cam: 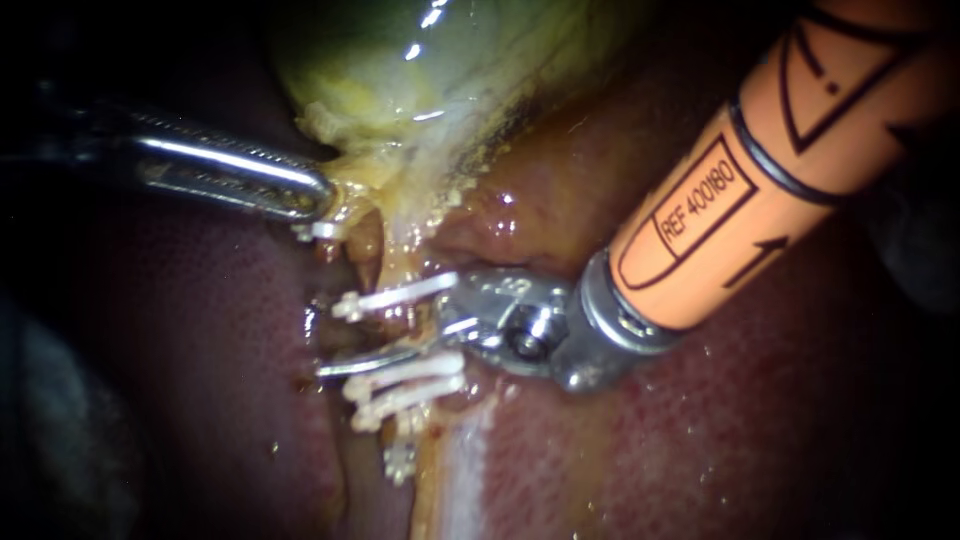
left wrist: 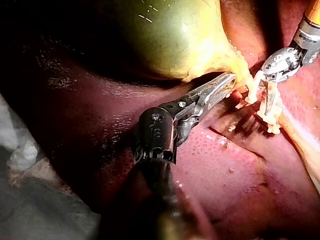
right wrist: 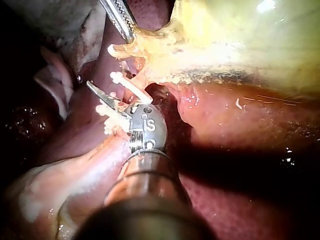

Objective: Go to the cutting position right tube

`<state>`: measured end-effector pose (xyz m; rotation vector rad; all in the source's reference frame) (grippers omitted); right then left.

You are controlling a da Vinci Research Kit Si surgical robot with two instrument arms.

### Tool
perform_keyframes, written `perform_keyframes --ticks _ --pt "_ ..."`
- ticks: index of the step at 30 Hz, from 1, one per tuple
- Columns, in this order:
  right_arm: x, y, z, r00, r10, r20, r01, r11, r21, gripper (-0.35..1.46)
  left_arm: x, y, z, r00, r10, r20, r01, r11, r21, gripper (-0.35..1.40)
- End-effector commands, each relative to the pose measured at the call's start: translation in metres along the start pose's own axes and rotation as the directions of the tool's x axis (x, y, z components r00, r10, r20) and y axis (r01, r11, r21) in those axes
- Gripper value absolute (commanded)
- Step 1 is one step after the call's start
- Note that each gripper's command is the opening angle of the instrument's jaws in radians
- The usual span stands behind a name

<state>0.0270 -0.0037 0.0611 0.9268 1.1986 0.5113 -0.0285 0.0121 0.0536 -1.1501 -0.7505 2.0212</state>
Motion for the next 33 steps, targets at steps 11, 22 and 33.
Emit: perform_keyframes --ticks 11,22,33 --pt "0.0005 -0.0020 0.0008 1.000 0.006 -0.015 -0.006 0.999 0.039 1.30 0.0000 -0.0001 0.0000 1.0000 0.000 0.000 0.000 1.000 0.001 -0.35" --pt "0.0026 -0.0057 0.0007 0.999 0.013 -0.033 -0.009 0.995 0.098 1.30 -0.0001 -0.0001 0.0000 1.0000 0.000 0.000 0.000 1.000 0.000 -0.35" --pt "0.0030 -0.0059 0.0005 0.999 0.027 -0.043 -0.022 0.994 0.105 1.30 -0.0001 -0.0002 0.0000 1.0000 0.000 0.000 0.000 1.000 0.000 -0.35"
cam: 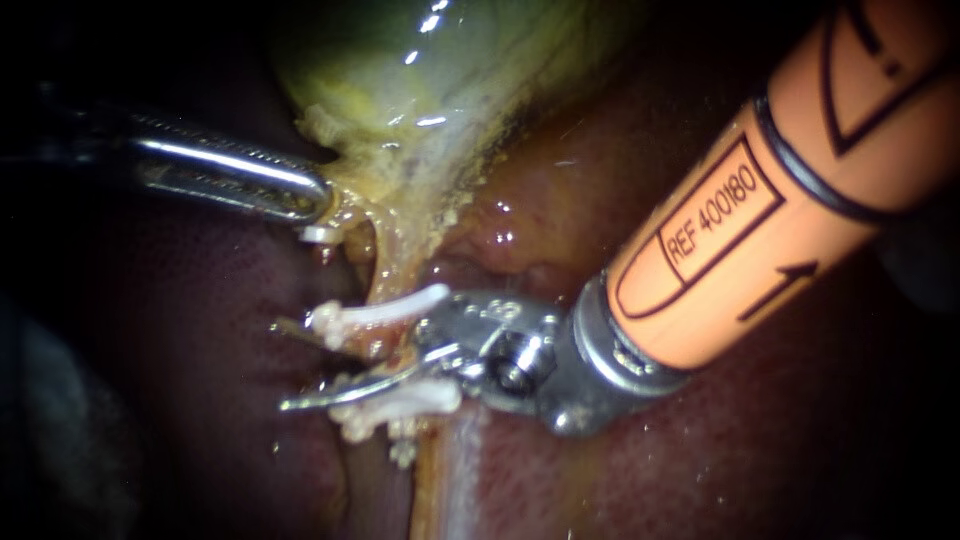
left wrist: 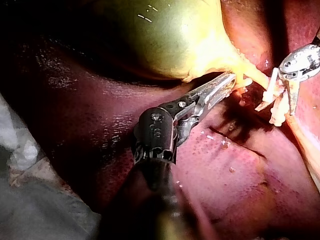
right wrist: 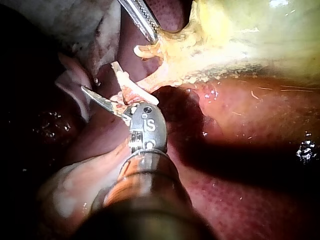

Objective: Go to the cutting position right tube

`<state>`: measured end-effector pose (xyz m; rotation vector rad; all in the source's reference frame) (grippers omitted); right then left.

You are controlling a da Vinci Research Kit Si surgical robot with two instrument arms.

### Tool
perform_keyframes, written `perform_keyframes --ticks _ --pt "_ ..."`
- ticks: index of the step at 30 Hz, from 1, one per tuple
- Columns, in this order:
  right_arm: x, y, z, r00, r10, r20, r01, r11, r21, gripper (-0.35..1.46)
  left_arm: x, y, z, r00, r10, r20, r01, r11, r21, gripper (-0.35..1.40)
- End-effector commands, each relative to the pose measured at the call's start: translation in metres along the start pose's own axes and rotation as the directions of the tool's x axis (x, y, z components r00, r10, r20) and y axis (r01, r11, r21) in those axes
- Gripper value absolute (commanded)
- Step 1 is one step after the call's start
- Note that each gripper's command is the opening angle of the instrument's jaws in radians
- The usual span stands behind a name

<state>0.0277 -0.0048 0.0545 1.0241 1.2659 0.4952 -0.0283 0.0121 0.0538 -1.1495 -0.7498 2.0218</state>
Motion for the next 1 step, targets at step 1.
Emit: perform_keyframes --ticks 1 --pt "-0.0001 0.0001 0.0000 1.000 0.006 0.000 -0.006 1.000 -0.002 1.30 0.0000 0.0000 0.0000 1.0000 0.000 0.000 0.000 1.000 0.000 -0.35"
